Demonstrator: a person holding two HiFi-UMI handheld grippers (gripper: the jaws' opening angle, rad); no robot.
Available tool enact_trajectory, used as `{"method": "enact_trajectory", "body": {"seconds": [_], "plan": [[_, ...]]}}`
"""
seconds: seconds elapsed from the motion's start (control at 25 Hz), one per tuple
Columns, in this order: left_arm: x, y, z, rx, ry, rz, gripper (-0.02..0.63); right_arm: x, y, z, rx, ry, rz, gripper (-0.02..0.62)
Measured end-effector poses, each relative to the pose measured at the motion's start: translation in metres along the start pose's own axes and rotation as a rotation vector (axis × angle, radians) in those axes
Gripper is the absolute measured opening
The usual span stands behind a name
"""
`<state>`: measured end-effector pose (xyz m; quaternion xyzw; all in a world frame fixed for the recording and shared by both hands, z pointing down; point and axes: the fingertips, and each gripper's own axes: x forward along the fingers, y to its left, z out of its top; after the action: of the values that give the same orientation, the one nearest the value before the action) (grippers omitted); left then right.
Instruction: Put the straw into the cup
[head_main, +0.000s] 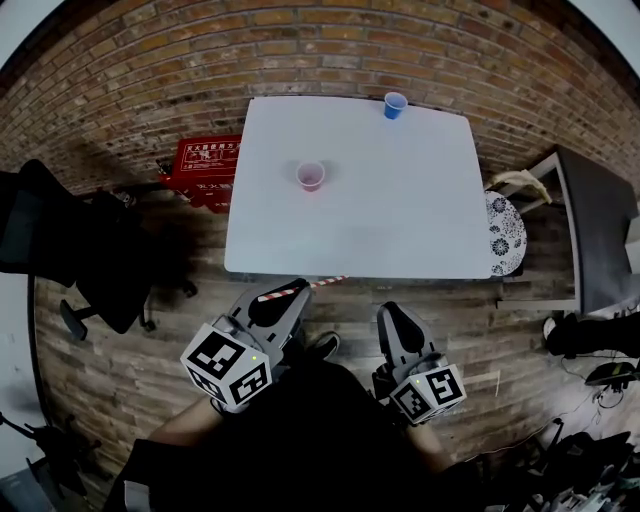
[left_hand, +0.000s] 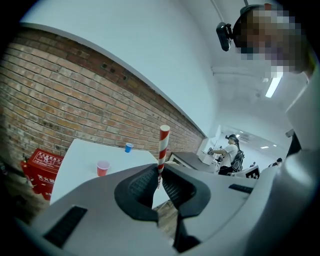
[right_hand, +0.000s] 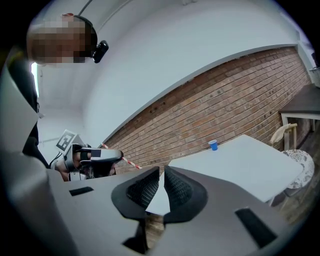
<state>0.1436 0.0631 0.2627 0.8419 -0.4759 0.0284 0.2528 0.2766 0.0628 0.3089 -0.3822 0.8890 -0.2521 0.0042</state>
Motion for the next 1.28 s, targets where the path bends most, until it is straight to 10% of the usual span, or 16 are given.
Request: {"method": "enact_trajectory", "body": {"seconds": [1.28], "plan": [[0.093, 0.160, 0.054, -0.162, -0.008, 0.026, 0.038, 0.179, -0.050, 0.027, -0.029, 0.144, -0.012, 0.052]]}}
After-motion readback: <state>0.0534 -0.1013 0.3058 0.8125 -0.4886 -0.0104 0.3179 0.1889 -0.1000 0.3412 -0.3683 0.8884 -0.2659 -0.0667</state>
